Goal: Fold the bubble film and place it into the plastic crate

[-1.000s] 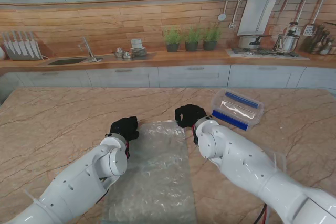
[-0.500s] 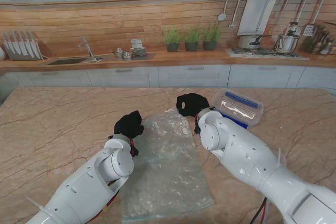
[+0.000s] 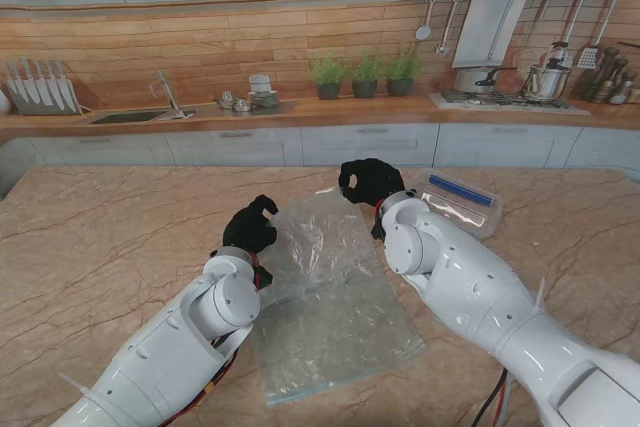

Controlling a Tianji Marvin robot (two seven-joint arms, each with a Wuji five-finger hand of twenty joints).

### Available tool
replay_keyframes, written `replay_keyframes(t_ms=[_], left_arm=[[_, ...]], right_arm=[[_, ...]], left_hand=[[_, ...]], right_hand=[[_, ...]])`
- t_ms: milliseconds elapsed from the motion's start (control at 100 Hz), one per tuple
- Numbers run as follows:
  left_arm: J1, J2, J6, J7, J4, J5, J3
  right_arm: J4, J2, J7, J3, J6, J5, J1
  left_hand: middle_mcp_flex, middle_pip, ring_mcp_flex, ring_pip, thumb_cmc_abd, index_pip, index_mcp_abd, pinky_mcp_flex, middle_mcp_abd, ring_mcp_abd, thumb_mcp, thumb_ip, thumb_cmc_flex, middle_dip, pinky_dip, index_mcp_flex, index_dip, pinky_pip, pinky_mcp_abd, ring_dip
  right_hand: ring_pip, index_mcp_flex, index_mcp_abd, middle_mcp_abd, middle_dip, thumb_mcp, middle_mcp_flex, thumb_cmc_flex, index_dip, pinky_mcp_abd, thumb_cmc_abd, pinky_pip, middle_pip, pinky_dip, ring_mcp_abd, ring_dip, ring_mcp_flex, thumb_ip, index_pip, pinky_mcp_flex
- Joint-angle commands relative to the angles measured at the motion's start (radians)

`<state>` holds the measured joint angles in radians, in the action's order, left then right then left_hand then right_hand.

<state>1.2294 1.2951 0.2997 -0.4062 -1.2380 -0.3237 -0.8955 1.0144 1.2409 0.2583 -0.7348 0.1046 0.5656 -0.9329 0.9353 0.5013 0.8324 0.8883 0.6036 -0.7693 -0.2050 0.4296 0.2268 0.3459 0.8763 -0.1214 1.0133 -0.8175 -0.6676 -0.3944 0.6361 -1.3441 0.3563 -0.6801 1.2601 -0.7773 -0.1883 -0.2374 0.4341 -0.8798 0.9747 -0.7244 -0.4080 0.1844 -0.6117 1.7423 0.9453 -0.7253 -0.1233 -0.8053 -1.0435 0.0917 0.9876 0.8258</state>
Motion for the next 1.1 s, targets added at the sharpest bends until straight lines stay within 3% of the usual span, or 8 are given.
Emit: replay_keyframes(t_ms=[0,120,180,240,310,440,890,1090], left_arm=[[0.001,0.005,-0.002,0.023,-0.011,0.005,0.002],[-0.001,-0.002,-0.007,0.045,-0.015,0.002,0.003],[-0.002,-0.004,-0.009,0.048,-0.014,0.0,0.003],[-0.005,-0.004,-0.009,0.045,-0.012,-0.008,0.003],[-0.01,-0.004,-0.01,0.037,-0.007,-0.018,0.004],[-0.022,-0.011,-0.022,0.039,-0.01,-0.046,0.001],[-0.086,-0.048,-0.115,0.046,-0.002,-0.201,0.015],[-0.127,-0.073,-0.213,0.083,0.027,-0.264,0.038]], right_arm=[[0.018,-0.001,0.003,-0.004,-0.008,0.005,-0.005],[0.032,-0.005,0.004,-0.014,-0.013,0.01,-0.012],[0.038,-0.006,0.005,-0.019,-0.018,0.013,-0.014],[0.042,-0.007,0.007,-0.023,-0.022,0.016,-0.015],[0.044,-0.008,0.009,-0.025,-0.029,0.019,-0.014],[0.044,-0.009,0.014,-0.029,-0.041,0.022,-0.01],[0.038,-0.006,0.083,-0.061,-0.101,0.04,-0.014],[0.091,-0.032,0.092,-0.114,-0.127,0.093,-0.069]], left_hand=[[-0.005,-0.015,-0.002,0.016,-0.022,0.132,-0.026,-0.021,0.011,-0.003,-0.007,-0.006,0.057,-0.041,-0.017,-0.042,-0.144,-0.018,0.007,-0.019],[-0.017,-0.018,-0.022,0.013,-0.035,0.141,-0.012,-0.046,0.02,0.004,-0.016,-0.01,0.063,-0.084,-0.021,-0.14,-0.205,-0.007,0.015,-0.033],[-0.022,-0.018,-0.031,0.016,-0.039,0.062,0.06,-0.053,0.024,-0.003,-0.016,-0.012,0.059,-0.114,-0.025,-0.261,-0.189,-0.008,0.011,-0.042],[-0.022,-0.028,-0.033,0.017,-0.04,-0.081,0.14,-0.054,0.024,-0.007,-0.015,-0.014,0.054,-0.139,-0.032,-0.307,-0.165,-0.009,0.008,-0.049],[-0.026,-0.027,-0.036,0.02,-0.038,-0.21,0.18,-0.057,0.014,-0.006,-0.01,-0.016,0.055,-0.144,-0.034,-0.275,-0.095,-0.012,0.006,-0.051],[-0.036,-0.027,-0.05,0.019,-0.046,-0.273,0.201,-0.074,0.008,-0.005,-0.015,-0.018,0.061,-0.148,-0.035,-0.245,-0.047,-0.007,0.006,-0.058],[-0.047,-0.044,-0.072,-0.028,-0.079,-0.283,0.224,-0.088,-0.022,-0.025,-0.056,-0.027,0.075,-0.153,-0.023,-0.223,-0.025,0.024,-0.003,-0.048],[-0.054,-0.056,-0.088,-0.06,-0.1,-0.286,0.247,-0.104,-0.049,-0.05,-0.094,-0.028,0.085,-0.156,-0.008,-0.212,-0.019,0.053,-0.016,-0.048]], right_hand=[[-0.012,0.012,-0.036,-0.012,-0.013,0.006,0.036,-0.046,-0.017,-0.104,0.07,0.035,-0.003,-0.021,-0.084,0.006,-0.03,0.02,0.031,0.014],[-0.013,0.011,-0.035,-0.011,-0.014,0.008,0.036,-0.046,-0.016,-0.105,0.07,0.032,-0.004,-0.021,-0.083,0.006,-0.027,0.019,0.032,0.012],[-0.015,0.012,-0.038,-0.009,-0.014,0.009,0.035,-0.046,-0.016,-0.107,0.071,0.029,-0.004,-0.02,-0.082,0.006,-0.024,0.019,0.032,0.011],[-0.016,0.014,-0.039,-0.007,-0.015,0.011,0.034,-0.046,-0.016,-0.108,0.072,0.026,-0.005,-0.02,-0.08,0.006,-0.021,0.018,0.032,0.008],[-0.019,0.016,-0.042,-0.002,-0.016,0.013,0.034,-0.046,-0.017,-0.109,0.074,0.019,-0.007,-0.02,-0.076,0.007,-0.019,0.018,0.032,0.003],[-0.029,0.02,-0.046,0.002,-0.018,0.017,0.032,-0.045,-0.02,-0.11,0.079,0.006,-0.01,-0.02,-0.073,0.009,-0.011,0.018,0.033,-0.008],[-0.055,0.038,-0.071,0.027,-0.018,0.042,0.023,-0.044,-0.03,-0.115,0.1,-0.035,-0.014,-0.03,-0.052,0.015,0.012,0.02,0.038,-0.039],[-0.057,0.037,-0.071,0.027,-0.019,0.044,0.024,-0.046,-0.03,-0.116,0.099,-0.039,-0.014,-0.034,-0.052,0.015,0.012,0.018,0.04,-0.041]])
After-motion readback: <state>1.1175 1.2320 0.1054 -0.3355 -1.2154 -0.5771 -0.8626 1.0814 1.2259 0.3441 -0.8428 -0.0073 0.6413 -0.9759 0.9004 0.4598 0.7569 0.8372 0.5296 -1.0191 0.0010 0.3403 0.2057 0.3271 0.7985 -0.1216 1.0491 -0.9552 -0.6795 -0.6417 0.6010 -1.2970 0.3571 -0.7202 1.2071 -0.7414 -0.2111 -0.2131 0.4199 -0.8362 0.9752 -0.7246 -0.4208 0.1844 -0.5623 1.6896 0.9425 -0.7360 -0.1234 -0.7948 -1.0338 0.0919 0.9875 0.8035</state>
